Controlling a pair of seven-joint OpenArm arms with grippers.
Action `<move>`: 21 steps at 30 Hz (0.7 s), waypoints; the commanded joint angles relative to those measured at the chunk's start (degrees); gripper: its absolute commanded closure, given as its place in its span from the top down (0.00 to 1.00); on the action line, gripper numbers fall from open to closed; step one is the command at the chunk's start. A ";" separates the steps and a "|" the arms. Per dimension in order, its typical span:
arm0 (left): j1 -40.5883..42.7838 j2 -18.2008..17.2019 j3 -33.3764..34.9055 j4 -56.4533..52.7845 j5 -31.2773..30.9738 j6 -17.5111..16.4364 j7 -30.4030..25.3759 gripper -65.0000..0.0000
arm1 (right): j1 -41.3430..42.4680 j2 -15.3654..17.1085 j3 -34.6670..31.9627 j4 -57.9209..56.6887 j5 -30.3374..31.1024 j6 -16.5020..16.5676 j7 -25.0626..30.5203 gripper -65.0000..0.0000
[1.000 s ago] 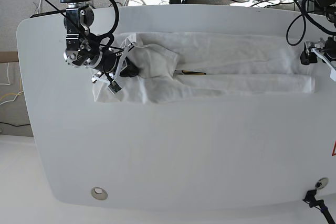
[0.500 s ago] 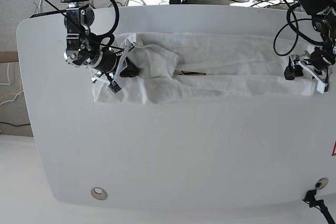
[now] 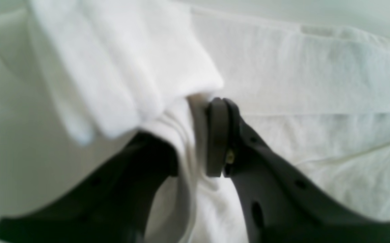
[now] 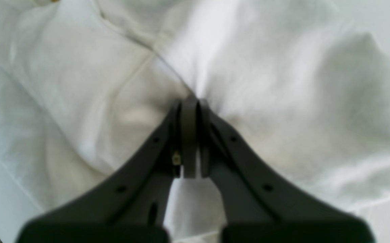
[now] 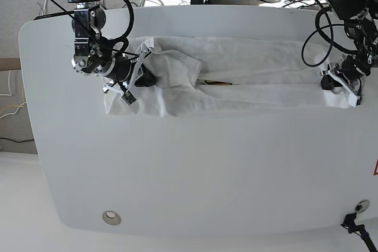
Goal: Fold the T-shirt properly
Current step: 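Grasp the strip's other end with the left gripper and fold it inward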
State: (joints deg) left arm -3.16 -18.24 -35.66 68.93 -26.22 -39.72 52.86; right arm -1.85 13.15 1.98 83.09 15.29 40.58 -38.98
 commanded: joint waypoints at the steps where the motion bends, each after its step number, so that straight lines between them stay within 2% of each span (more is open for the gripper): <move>1: -0.58 -0.18 0.54 4.35 -0.90 -0.28 0.02 0.15 | -0.57 0.61 -0.09 -0.58 -4.61 -0.58 -5.28 0.00; 4: 1.71 1.93 3.00 13.93 -1.08 -0.28 3.80 0.15 | -0.57 0.61 -0.09 -0.76 -4.61 -0.58 -5.28 0.00; 10: 2.85 9.23 11.44 27.29 -1.08 -0.28 11.45 0.15 | -0.57 0.35 -0.09 -0.76 -4.61 -0.58 -5.28 0.00; 16: 2.85 15.65 21.37 27.38 -0.73 -0.28 11.62 0.15 | -0.57 0.35 -0.09 -0.58 -4.61 -0.58 -5.28 0.00; 21: 2.50 20.22 25.42 23.43 -0.73 -0.28 11.36 0.15 | -0.57 0.35 -0.09 -0.58 -4.61 -0.58 -5.28 0.00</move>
State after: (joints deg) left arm 0.25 1.93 -10.17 91.83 -25.80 -39.92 65.12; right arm -1.85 12.99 2.00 83.05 15.29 40.56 -38.98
